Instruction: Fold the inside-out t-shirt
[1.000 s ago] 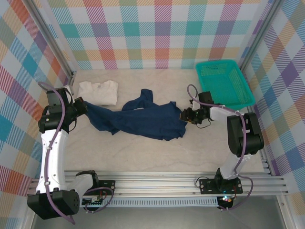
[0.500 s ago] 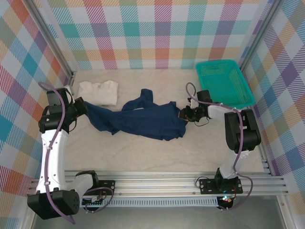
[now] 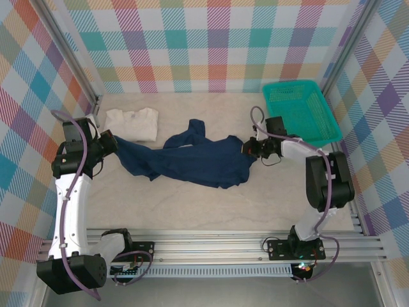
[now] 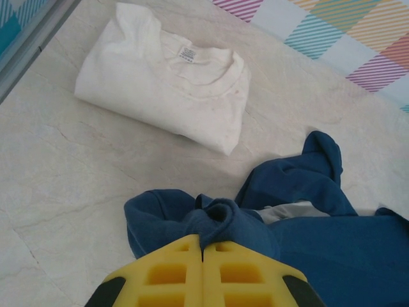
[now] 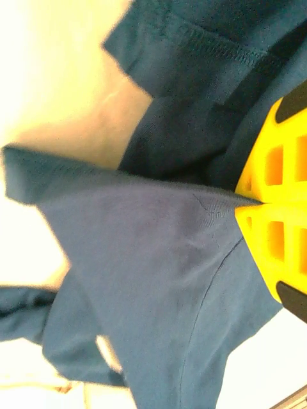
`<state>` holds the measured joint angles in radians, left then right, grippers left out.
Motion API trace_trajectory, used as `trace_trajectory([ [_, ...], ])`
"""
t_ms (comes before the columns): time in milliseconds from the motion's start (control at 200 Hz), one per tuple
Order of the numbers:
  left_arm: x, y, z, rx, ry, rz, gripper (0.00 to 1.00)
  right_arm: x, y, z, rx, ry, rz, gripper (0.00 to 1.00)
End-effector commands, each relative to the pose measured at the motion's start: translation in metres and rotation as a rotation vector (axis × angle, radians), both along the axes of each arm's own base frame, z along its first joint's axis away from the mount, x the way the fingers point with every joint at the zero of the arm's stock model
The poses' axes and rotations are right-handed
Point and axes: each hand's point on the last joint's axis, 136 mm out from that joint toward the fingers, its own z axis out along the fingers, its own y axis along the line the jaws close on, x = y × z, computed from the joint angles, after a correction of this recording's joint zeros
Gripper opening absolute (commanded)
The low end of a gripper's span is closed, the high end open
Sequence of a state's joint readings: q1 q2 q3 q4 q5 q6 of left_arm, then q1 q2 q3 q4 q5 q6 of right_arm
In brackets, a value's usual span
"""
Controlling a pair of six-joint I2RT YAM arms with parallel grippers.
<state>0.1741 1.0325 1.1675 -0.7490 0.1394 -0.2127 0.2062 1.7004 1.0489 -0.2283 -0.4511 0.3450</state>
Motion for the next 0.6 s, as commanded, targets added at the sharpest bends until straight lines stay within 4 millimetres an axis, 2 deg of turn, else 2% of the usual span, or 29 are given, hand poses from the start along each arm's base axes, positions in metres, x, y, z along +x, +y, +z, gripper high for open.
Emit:
trace_trajectory([
  [0,0.003,-0.005,0.020,-0.053,-0.074,-0.008,0.00,0.017,-0.009,0.090,0.011,-0.244,-0.010,0.00],
  [130,0.001,-0.015,0.041,-0.107,-0.131,-0.033,0.00,0.006,-0.029,0.187,0.028,-0.469,-0.059,0.00],
  [250,-0.008,-0.016,0.074,-0.106,-0.218,-0.023,0.00,-0.023,-0.047,0.274,0.004,-0.696,-0.104,0.00],
  [325,-0.020,-0.011,0.108,-0.071,-0.306,0.009,0.00,-0.046,-0.058,0.322,-0.021,-0.830,-0.132,0.00],
  [390,-0.033,-0.004,0.147,-0.023,-0.408,0.048,0.00,-0.064,-0.067,0.358,-0.047,-0.926,-0.161,0.00],
  [515,-0.061,0.013,0.216,0.095,-0.560,0.145,0.00,-0.099,-0.073,0.411,-0.056,-1.061,-0.160,0.00],
  [595,-0.082,0.016,0.259,0.154,-0.646,0.171,0.00,-0.126,-0.076,0.441,-0.055,-1.140,-0.158,0.00],
])
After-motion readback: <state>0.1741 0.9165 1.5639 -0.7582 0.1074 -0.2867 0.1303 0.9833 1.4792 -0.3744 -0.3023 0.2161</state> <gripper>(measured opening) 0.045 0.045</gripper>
